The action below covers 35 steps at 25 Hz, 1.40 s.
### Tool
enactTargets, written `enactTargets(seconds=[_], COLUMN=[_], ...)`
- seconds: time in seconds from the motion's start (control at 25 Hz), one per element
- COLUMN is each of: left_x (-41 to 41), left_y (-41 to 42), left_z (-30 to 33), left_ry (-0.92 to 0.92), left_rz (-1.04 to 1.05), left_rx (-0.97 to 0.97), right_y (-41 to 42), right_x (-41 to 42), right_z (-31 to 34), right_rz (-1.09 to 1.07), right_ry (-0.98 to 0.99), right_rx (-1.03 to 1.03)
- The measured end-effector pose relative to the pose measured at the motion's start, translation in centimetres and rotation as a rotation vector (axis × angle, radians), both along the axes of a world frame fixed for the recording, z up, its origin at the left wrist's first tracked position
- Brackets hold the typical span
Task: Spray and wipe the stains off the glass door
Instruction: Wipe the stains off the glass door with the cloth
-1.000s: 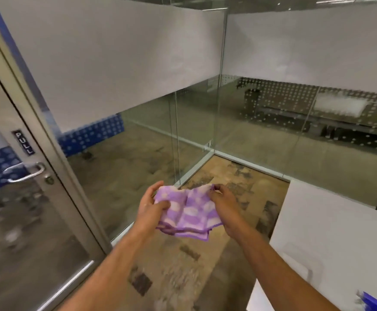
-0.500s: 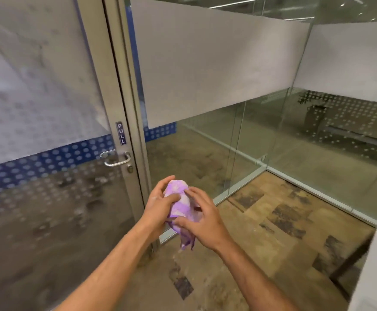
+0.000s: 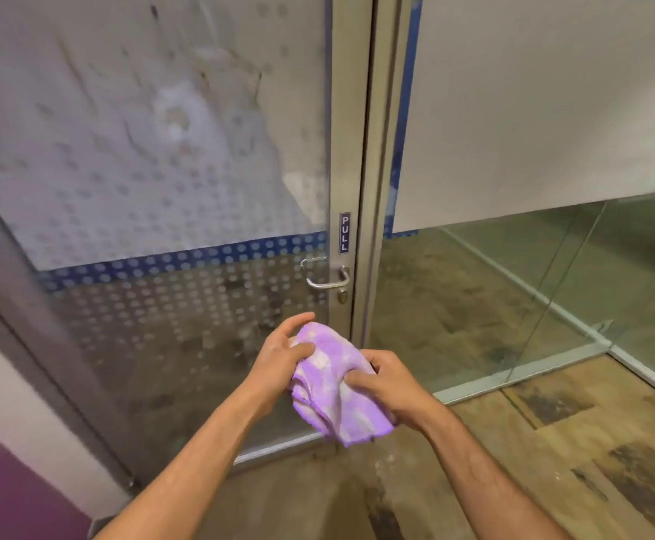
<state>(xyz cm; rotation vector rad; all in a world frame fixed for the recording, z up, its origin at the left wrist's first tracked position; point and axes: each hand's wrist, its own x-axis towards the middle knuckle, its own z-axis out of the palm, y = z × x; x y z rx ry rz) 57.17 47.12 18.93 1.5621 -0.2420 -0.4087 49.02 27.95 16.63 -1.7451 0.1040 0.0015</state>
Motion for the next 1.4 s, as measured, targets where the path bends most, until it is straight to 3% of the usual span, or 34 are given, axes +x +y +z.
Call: enactTargets(seconds=[0.16,0.32,0.52,0.68,0.84,0.96,1.04,1.4], left_x=[3.9,6.8,8.9,12.7,17.6,21.4,23.5,30.9], left_y=[3.1,5.1,6.8,9.3,12.6,15.6,17.2,23.5], left_z=[-2.0,-1.3,-0.6,-0.3,0.3,1.8,3.2,5.9], left_ry=[-0.133,-0.377,-0.442,-0.439,-0.446,-0.464,-0.498,-0.551], left_rz=[0.166,0.33,0.151,0.22,0.257,0.196,0.137,0.085], left_rx=[0.135,0.116,0.146,0.12,0.128,0.087,0.06,-0.047], right_y=[1.7,3.4,6.6,9.5,12.6,15.7,17.6,25.6], right_x=[6.7,12.7,17.3,20.6,24.3,26.9,28.4,34.2], right_z=[1.4,2.7,3.9,4.8,5.0,5.1,5.3,6.9], right_rz=[0.069,0.101,0.198,0.289,0.066,0.097,0.163,-0.095], right_ry=[0.0,-0.021,-0.007,-0.087,-0.274,-0.294,-0.294,-0.266], right_rx=[0.132,0.15,0.264,0.164,0.052,0.021,0.088,0.451])
